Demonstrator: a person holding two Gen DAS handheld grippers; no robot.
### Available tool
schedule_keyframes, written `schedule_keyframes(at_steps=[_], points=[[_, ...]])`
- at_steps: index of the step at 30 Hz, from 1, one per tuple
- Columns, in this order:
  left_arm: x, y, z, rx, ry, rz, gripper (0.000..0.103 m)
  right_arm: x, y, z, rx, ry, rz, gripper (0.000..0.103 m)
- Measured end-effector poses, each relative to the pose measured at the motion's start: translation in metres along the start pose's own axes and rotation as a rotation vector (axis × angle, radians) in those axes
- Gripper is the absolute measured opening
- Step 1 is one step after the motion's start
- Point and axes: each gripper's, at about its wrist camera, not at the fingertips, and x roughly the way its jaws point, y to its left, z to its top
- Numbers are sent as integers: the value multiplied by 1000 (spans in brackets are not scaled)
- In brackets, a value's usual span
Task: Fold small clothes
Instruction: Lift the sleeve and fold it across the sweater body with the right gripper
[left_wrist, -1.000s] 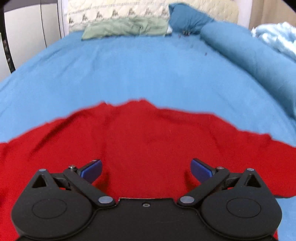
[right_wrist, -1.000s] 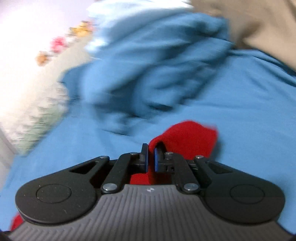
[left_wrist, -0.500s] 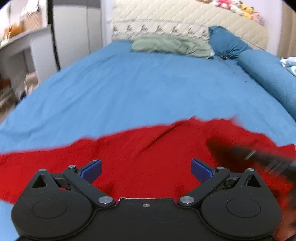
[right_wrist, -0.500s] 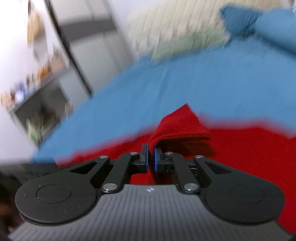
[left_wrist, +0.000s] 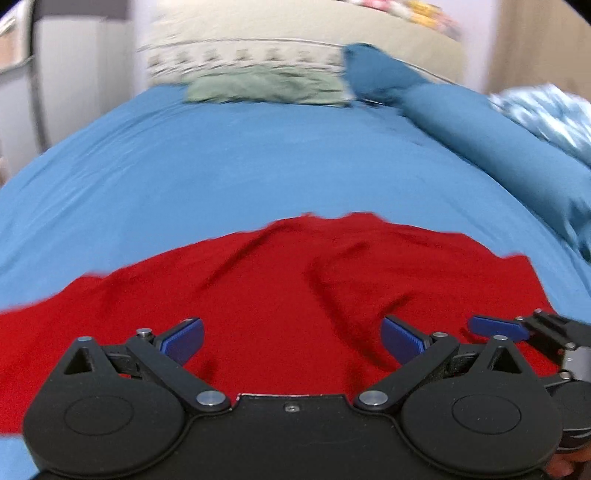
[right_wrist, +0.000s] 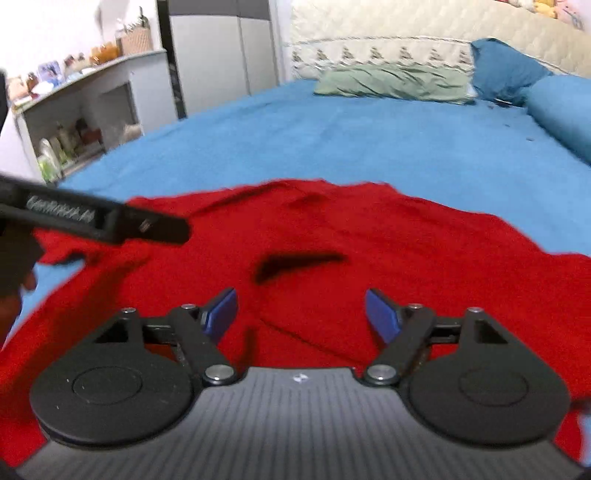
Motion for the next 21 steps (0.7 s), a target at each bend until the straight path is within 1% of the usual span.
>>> schedule_keyframes(at_steps=[1, 2, 4, 6, 7, 8, 9, 10, 11, 14, 16, 17, 18, 21], points=[[7, -15, 3, 39, -1, -5, 103, -10, -8, -2, 9, 19, -20, 99], [14, -27, 5, 61, 0, -10, 102, -19, -17, -5, 27, 27, -44, 100], [35, -43, 6, 72, 30, -27, 98, -37, -37, -14, 78, 34, -63, 102], [58, -54, 5, 69, 82, -24, 83, -51, -51, -20, 124, 46, -74, 102], [66, -55, 4, 64, 102, -16, 79, -57, -57, -24, 134, 50, -76, 102], [74, -53, 3, 49, 117, -2, 72, -63, -64, -24, 138, 50, -77, 102], [77, -48, 2, 29, 119, 10, 70, -69, -68, -27, 135, 49, -79, 102], [77, -41, 0, -9, 103, 17, 68, -74, -72, -30, 135, 46, -84, 102], [74, -33, -1, -50, 89, 27, 64, -79, -76, -33, 139, 42, -87, 102], [66, -7, -6, -175, 47, 40, 63, -90, -87, -38, 170, 31, -92, 102], [63, 7, -13, -245, 28, 10, 63, -97, -97, -43, 216, 17, -108, 102], [65, 9, -14, -257, 20, -1, 61, -100, -101, -47, 246, 12, -113, 102], [66, 7, -14, -257, 11, -9, 61, -100, -104, -48, 274, 9, -116, 102], [66, 2, -16, -227, 0, -29, 61, -105, -117, -57, 329, 12, -137, 102]])
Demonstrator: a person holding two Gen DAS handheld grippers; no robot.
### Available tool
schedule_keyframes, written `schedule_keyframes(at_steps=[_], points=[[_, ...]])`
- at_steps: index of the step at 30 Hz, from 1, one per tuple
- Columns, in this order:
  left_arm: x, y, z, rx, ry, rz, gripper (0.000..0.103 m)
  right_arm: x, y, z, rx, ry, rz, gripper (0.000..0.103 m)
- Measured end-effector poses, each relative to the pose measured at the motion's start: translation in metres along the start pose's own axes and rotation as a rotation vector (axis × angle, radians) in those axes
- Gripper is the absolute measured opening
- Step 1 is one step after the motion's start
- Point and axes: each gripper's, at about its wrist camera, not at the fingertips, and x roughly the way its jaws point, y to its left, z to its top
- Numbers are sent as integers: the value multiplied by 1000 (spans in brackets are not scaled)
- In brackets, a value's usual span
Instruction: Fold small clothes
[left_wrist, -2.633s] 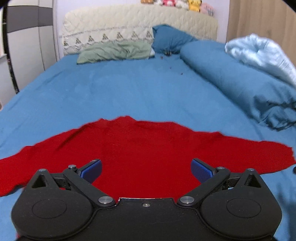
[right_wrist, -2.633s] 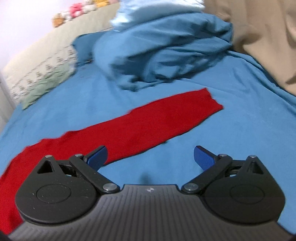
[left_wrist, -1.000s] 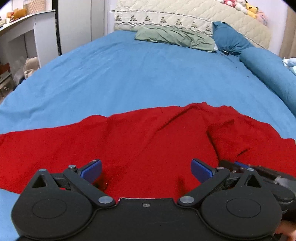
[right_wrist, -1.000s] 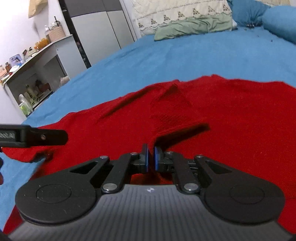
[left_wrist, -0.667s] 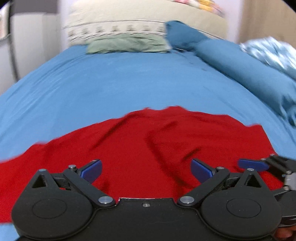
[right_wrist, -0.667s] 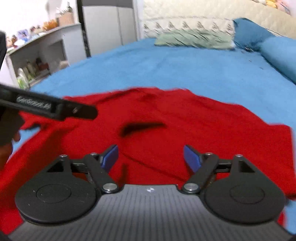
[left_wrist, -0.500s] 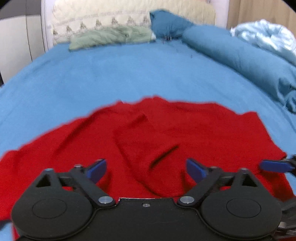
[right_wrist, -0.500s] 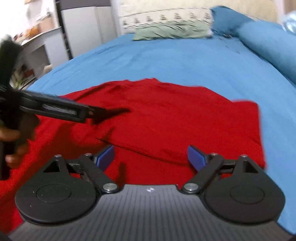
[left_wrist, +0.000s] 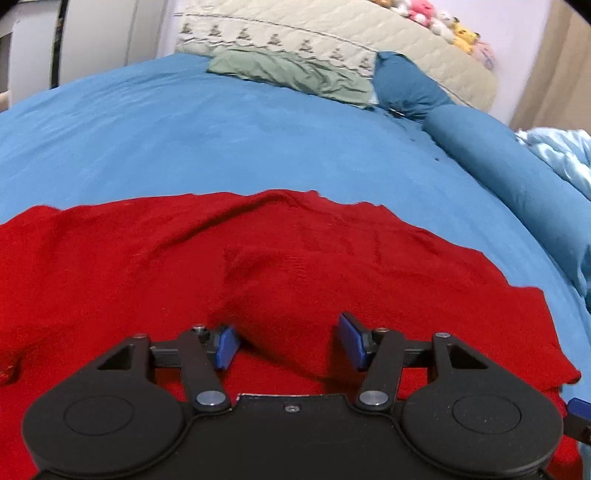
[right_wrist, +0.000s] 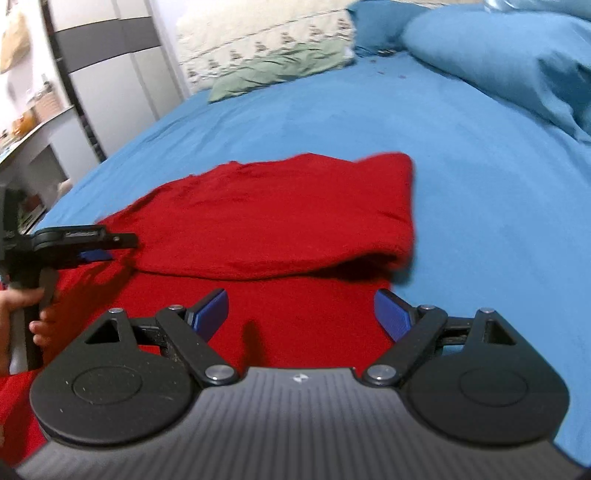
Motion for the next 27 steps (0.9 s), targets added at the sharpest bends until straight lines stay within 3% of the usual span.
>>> schedule_keyframes(at_steps=[2, 5, 7, 10, 13, 15, 19, 22, 27], points=[[-1, -4, 1, 7, -7, -4, 60, 0, -7, -3, 9, 7, -24, 102], [1, -6, 5, -3, 5, 15, 5, 4, -8, -5, -13, 17, -64, 102], [-9, -6, 6, -7, -20, 12, 4, 10, -2, -4, -56, 17, -109, 103], [-42, -10, 22, 7, -150, 28, 4, 23, 4, -1, -120, 18, -164, 103], [-81, 0, 32, 25, -290, 127, 4, 38, 9, 3, -148, 19, -186, 103], [-95, 17, 30, 33, -327, 188, 4, 46, 12, 6, -161, 21, -202, 103], [-88, 53, 12, -10, -255, 238, 4, 63, 21, 15, -196, 44, -245, 103], [-80, 70, -4, -44, -207, 211, 4, 70, 22, 23, -201, 60, -273, 103], [-86, 69, -13, -39, -214, 161, 4, 63, 10, 30, -202, 33, -377, 103]])
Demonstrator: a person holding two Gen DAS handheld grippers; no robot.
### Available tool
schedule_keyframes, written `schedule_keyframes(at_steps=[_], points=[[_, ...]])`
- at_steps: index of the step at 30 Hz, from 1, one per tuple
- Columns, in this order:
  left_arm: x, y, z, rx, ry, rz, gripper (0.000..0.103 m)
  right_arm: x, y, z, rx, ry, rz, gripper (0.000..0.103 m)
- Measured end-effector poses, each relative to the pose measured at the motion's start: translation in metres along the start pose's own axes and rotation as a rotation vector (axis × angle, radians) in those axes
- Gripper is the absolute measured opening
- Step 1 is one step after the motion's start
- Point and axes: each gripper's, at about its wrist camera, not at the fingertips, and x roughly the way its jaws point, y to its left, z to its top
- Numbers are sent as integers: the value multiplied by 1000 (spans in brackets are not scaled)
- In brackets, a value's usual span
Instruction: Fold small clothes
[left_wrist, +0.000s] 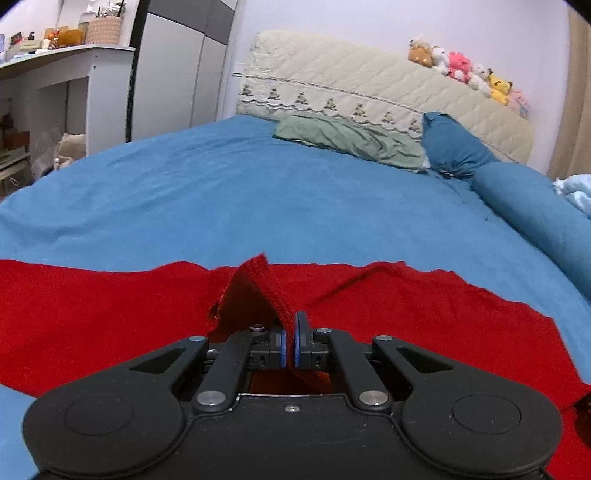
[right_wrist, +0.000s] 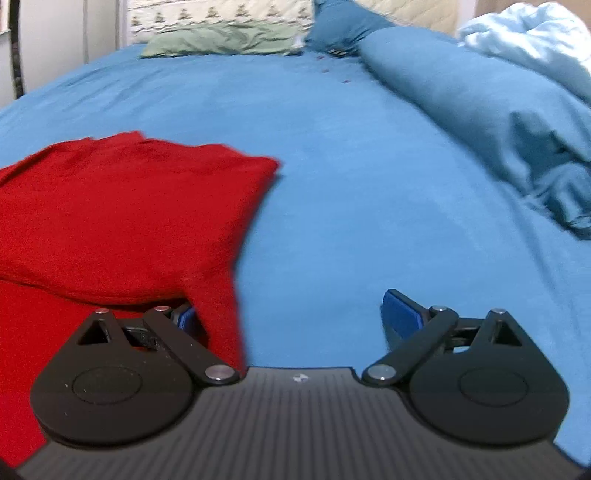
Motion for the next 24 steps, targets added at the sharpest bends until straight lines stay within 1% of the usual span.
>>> schedule_keyframes(at_steps=[3, 4, 5, 7, 8, 9, 10, 12, 13, 14, 15, 17, 19, 20, 22, 24], points=[[-2, -2, 3, 6, -19, -43, 5, 1, -22, -2, 72, 7, 41, 103], [0, -2, 1, 18, -4, -33, 5, 4, -28, -4, 100, 27, 54, 103], [1, 0, -3, 23, 21, -22, 7, 7, -33, -7, 117, 39, 69, 103], [3, 11, -13, 5, 84, -16, 12, 7, -38, -12, 136, 36, 95, 103], [3, 17, -21, 3, 126, -7, 17, 7, -39, -13, 128, 37, 101, 103], [4, 21, -25, 6, 151, 6, 23, 5, -40, -13, 121, 38, 105, 103], [-3, 27, -31, 10, 144, -9, 24, 4, -42, -12, 114, 46, 113, 103], [-15, 32, -30, 13, 145, -10, 32, 1, -44, -9, 106, 67, 125, 103], [-20, 32, -30, 17, 146, -8, 41, -4, -44, -7, 101, 71, 130, 103], [-26, 32, -27, 22, 136, -5, 53, -10, -43, -6, 87, 69, 137, 103], [-34, 30, -23, 34, 111, -4, 60, -17, -41, -5, 71, 55, 145, 103], [-42, 25, -13, 63, 67, -8, 60, -34, -35, 0, 42, 5, 199, 103], [-40, 17, -3, 87, 60, -14, 60, -47, -26, 7, 46, -49, 268, 103], [-35, 10, 1, 101, 61, -27, 60, -50, -19, 11, 59, -71, 322, 103], [-27, -1, 1, 125, 75, -38, 61, -45, -4, 17, 85, -77, 409, 103], [-18, -11, -4, 142, 98, -49, 61, -28, 12, 19, 109, -55, 446, 103]])
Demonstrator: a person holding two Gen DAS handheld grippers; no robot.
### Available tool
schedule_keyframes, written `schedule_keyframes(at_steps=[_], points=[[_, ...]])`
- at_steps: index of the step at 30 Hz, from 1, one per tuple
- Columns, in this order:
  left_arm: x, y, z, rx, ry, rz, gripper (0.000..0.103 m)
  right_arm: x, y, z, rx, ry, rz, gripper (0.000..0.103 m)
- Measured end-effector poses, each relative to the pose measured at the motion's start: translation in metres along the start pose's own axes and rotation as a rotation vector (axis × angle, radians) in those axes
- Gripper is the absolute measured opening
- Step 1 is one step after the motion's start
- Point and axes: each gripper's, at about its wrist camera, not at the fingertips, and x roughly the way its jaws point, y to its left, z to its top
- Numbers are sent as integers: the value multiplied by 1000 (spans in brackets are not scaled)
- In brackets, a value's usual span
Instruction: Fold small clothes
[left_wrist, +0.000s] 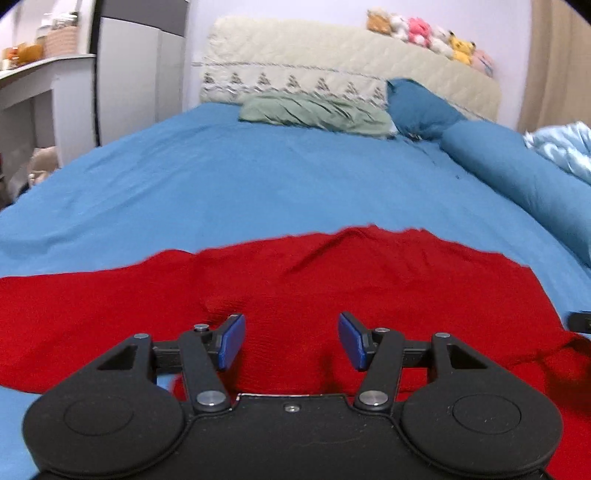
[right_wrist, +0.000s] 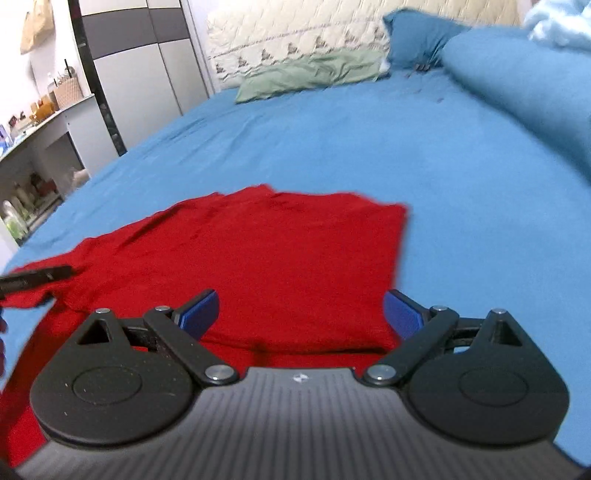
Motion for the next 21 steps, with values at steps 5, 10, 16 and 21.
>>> schedule_keyframes(at_steps=[5, 10, 16, 21], points=[[5, -4, -15, 16, 32, -11, 61, 31, -22, -24, 63, 4, -42, 103], [10, 0, -22, 23, 34, -18, 66, 20, -17, -19, 19, -6, -42, 103], [23, 1, -27, -7, 50, -8, 66, 67, -7, 25, -2, -8, -33, 103], [23, 2, -28, -25, 46, -13, 67, 120, -34, 47, 64, -11, -161, 103]])
